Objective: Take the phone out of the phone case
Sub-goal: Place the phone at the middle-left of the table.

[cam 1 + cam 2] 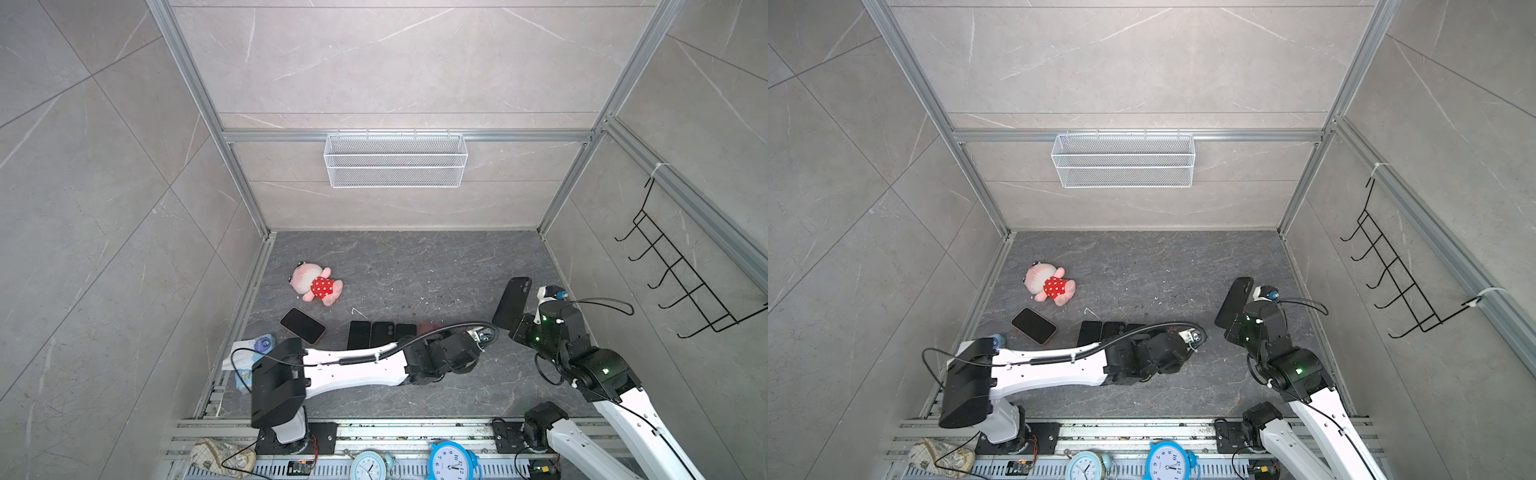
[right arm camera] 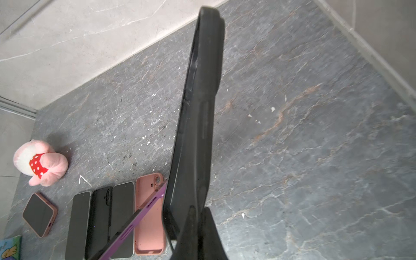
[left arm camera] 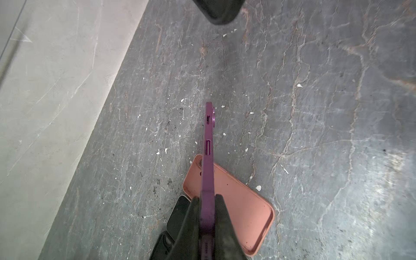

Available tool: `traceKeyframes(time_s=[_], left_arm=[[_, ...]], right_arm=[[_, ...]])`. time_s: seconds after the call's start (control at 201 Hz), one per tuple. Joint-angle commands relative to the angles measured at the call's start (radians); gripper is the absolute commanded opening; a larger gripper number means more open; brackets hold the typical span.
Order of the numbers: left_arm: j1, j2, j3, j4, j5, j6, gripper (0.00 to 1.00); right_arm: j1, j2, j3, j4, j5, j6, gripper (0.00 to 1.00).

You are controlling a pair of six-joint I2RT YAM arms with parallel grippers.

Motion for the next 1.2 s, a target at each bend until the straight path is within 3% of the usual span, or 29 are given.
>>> traceKeyframes(time_s=[0.0, 0.419, 0.703, 0.897, 1.026, 1.191], left_arm=[[-0.042, 0.078, 0.132, -0.068, -0.123, 0.055, 0.00], [-0.132, 0.416, 0.439, -0.389, -0.327, 0.004, 0.00], [-0.152, 0.635, 0.643, -0.658, -0.344, -0.101, 0.00], [-0.162, 0.700, 0.681, -0.679, -0.316, -0.150, 0.00], [-0.167, 0.714, 0.678, -0.674, -0.309, -0.165, 0.15], [-0.167, 0.714, 0.640, -0.627, -0.300, -0.171, 0.26]], right_arm=[[-0.021, 0.022, 0.019, -0.061, -0.031, -0.049, 0.00], [-0.191, 0.061, 0.000, -0.030, -0.202, -0.117, 0.00], [-0.246, 0.104, -0.069, 0.051, -0.351, -0.096, 0.00], [-0.246, 0.132, -0.133, 0.113, -0.404, -0.070, 0.00], [-0.247, 0.142, -0.155, 0.134, -0.417, -0.062, 0.00], [-0.246, 0.152, -0.180, 0.149, -0.433, -0.059, 0.00]])
